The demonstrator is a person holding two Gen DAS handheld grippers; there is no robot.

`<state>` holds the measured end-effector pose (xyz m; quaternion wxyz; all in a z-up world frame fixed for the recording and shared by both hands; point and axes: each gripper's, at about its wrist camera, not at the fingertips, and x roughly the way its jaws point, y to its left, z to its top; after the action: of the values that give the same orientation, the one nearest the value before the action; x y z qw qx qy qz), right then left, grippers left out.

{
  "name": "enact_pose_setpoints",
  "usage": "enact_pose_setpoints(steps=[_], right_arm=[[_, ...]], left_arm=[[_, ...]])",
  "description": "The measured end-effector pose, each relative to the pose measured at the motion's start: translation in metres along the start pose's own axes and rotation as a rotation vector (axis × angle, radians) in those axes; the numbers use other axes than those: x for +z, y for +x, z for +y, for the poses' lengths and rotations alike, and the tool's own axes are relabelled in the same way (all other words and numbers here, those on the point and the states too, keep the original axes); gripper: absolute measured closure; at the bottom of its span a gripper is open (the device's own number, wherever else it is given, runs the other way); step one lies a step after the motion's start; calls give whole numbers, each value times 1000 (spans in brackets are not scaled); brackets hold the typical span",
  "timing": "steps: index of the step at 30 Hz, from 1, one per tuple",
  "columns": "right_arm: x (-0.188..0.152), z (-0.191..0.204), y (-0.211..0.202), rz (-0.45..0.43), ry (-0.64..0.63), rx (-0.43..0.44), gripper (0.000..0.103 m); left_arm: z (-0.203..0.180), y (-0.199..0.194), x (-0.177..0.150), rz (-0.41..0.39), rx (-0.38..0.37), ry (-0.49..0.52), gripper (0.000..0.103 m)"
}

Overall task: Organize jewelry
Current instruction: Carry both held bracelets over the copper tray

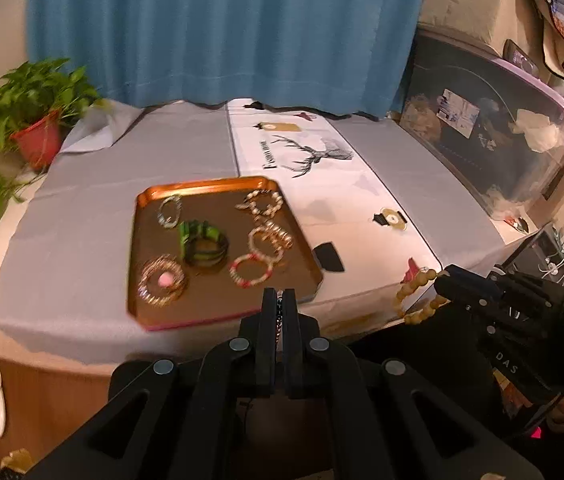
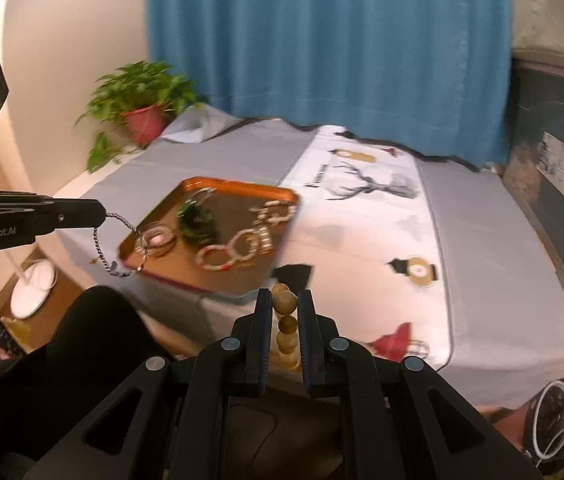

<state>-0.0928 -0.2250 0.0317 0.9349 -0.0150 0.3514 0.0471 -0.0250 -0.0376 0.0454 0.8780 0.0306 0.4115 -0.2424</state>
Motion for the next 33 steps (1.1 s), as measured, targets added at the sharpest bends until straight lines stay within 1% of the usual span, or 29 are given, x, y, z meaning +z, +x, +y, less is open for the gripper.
enact_pose_setpoints(steps=[4, 7, 15, 18, 24, 33], right_arm=[[-5, 24, -2, 14, -40, 35, 90], [-6, 37, 1, 24, -72, 50, 90], [2, 44, 13, 39, -86, 51, 90], [8, 43, 21, 41, -89, 48, 90], [31, 40, 43, 22, -82, 53, 90], [75, 33, 94, 6, -76, 72, 90]], left_arm=[[12, -11, -12, -4, 2, -28, 103], [18, -12, -15, -4, 0, -47, 103], [29, -6, -7, -4, 4, -64, 103], [33, -2, 1, -12, 12, -61, 103], [43, 10, 29, -42, 18, -58, 103], [64, 54, 77, -53, 46, -46, 103]])
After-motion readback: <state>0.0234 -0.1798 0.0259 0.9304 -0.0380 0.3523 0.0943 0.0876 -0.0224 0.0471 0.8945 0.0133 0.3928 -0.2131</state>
